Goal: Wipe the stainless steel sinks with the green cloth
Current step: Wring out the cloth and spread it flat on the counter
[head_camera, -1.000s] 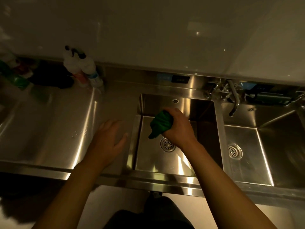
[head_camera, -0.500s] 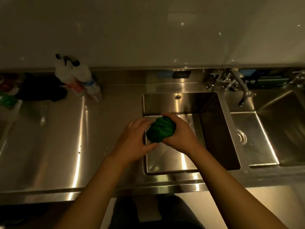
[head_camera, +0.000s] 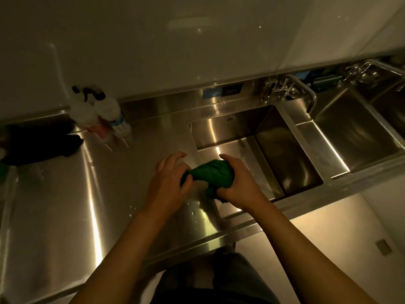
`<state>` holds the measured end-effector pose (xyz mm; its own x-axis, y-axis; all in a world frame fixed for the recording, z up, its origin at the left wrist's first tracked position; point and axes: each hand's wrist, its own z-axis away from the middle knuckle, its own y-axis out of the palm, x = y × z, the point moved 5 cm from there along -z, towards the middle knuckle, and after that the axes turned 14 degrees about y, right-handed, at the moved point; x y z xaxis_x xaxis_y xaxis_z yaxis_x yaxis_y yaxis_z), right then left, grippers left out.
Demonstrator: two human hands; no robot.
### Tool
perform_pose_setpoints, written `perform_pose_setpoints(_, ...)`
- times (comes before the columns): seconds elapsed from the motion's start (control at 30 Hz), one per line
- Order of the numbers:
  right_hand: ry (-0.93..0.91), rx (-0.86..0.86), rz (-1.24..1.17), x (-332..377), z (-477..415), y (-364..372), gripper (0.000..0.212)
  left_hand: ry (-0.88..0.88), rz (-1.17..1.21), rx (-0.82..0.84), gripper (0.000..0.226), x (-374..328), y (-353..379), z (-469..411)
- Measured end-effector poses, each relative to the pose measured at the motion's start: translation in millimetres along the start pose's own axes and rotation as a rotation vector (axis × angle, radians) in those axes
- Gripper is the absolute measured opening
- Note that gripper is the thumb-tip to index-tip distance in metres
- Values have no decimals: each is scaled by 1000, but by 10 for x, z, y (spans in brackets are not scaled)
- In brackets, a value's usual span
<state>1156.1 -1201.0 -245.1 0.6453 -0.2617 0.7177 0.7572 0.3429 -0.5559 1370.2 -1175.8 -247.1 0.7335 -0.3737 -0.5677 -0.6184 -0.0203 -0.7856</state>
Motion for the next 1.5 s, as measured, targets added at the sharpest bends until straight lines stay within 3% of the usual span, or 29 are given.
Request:
perform_pose_setpoints(0.13,-46,30,164,-14,50,244,68,36,-43,-79,21,49,-314,136)
perform_pose_setpoints(0.27,0,192,239,-57,-16,531,36,-35,-100,-90,21,192,-525,325)
perform_pose_setpoints(0.53,31,217,311,-131,-159,710,18,-250,-226,-9,24,512,-632,653)
perform_pose_setpoints(0.77,-13,163,232,-35,-260,570,6,-641,-305,-77,26,978,-796,887)
perform_pose_setpoints(0.83,-37,194,209,44,-259,571,6,-565,-276,-85,27,971,-743,832)
perform_pose_setpoints(0.9,-81,221,201,133,-233,586,8,-357,-205,-11,32,855,-562,677)
perform_pose_setpoints(1.0,-165,248,206,279,-188,607,12,-267,8,248,67,655,-118,489)
perform_pose_setpoints(1.07,-217,259,190,382,-161,602,15,-236,18,314,76,581,146,421)
perform_pose_setpoints(1.2,-282,230,152,524,-144,485,20,-225,-18,299,54,602,317,365)
perform_pose_setpoints(1.33,-261,124,137,518,-211,308,20,-196,-4,167,28,646,88,379)
perform_pose_setpoints(1.5,-218,58,148,436,-308,267,33,-214,180,0,16,453,-290,328)
